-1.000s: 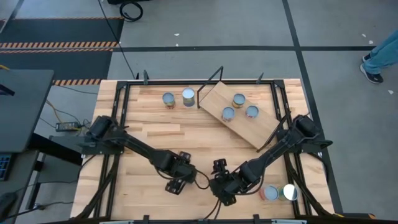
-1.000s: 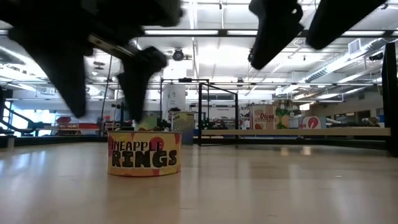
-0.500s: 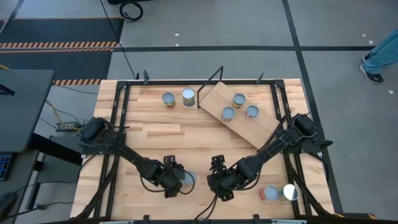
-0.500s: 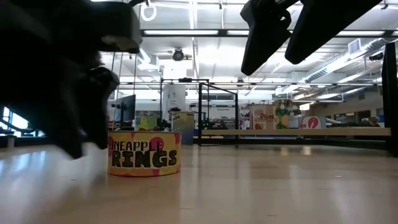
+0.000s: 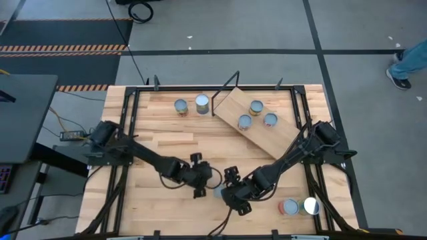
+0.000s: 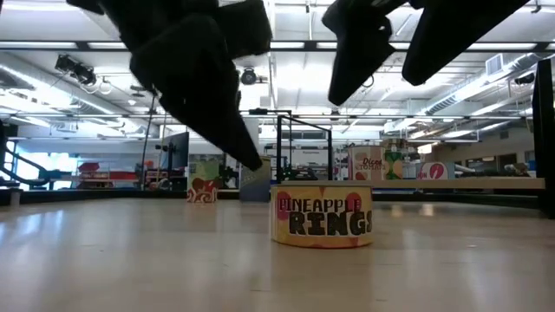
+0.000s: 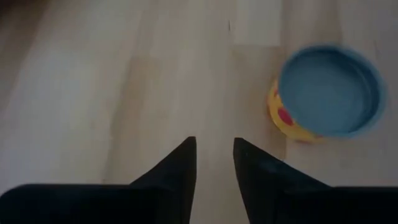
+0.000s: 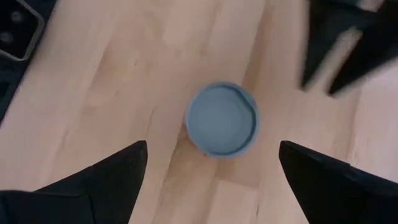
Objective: Pick and place cans onto a shelf
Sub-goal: Put the canned pineapple rings on the shelf aligned with the canned salmon
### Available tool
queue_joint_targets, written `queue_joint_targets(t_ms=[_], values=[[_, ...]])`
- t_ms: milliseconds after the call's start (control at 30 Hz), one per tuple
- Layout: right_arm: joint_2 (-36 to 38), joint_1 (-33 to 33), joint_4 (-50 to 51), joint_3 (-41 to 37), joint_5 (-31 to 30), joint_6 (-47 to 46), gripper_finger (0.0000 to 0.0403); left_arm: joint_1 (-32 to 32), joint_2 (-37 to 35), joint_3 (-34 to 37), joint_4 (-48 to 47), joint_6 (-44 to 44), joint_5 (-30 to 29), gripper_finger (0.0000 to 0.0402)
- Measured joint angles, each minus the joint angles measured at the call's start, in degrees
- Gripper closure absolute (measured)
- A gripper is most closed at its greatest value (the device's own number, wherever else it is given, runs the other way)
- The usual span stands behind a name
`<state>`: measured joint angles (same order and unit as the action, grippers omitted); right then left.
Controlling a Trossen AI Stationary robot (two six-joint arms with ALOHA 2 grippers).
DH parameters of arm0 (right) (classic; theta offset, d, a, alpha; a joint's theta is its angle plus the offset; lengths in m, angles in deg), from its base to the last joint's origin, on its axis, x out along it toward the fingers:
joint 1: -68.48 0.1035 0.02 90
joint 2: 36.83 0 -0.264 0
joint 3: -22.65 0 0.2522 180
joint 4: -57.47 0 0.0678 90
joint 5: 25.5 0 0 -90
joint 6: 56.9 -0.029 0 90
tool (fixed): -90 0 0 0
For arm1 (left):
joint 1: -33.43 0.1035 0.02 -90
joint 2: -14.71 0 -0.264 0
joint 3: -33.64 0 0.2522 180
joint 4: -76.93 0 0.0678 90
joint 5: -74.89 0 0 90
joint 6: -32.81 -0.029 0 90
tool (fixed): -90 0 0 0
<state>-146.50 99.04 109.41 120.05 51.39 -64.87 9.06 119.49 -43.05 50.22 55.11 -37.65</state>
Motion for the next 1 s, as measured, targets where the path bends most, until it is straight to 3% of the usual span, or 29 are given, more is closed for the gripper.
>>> queue_joint_targets(t_ms=[100,200,333,533,733,1000], values=[[0.0,-1.17,-1.36,0.02,2.19,5.19,0.003,-1.96,-3.23,-0.05,-5.47,2.62,-1.94,0.0295],[0.05,-2.67,-6.17,-1.37,5.32,13.25,0.003,-5.86,-6.93,1.12,-11.31,7.96,-8.97,0.0298],[0.0,-5.4,-13.32,-5.54,12.26,22.74,0.003,-11.2,-13.26,7.46,-14.39,20.6,-18.1,0.0305],[0.0,-9.61,-16.62,-6.65,21.49,31.5,0.003,-17.2,-20.02,16.1,-13.08,35.12,-23.92,0.0315],[-2.75,-13.14,-17.68,-5.88,29.07,35.7,0.003,-18.87,-20.57,18.8,-13.3,41.39,-26.98,0.032],[-7.33,-13.32,-8.22,-0.08,27.63,39.67,0.0012,-17.73,-20.57,19.45,-13.91,41.91,-27.73,0.032]])
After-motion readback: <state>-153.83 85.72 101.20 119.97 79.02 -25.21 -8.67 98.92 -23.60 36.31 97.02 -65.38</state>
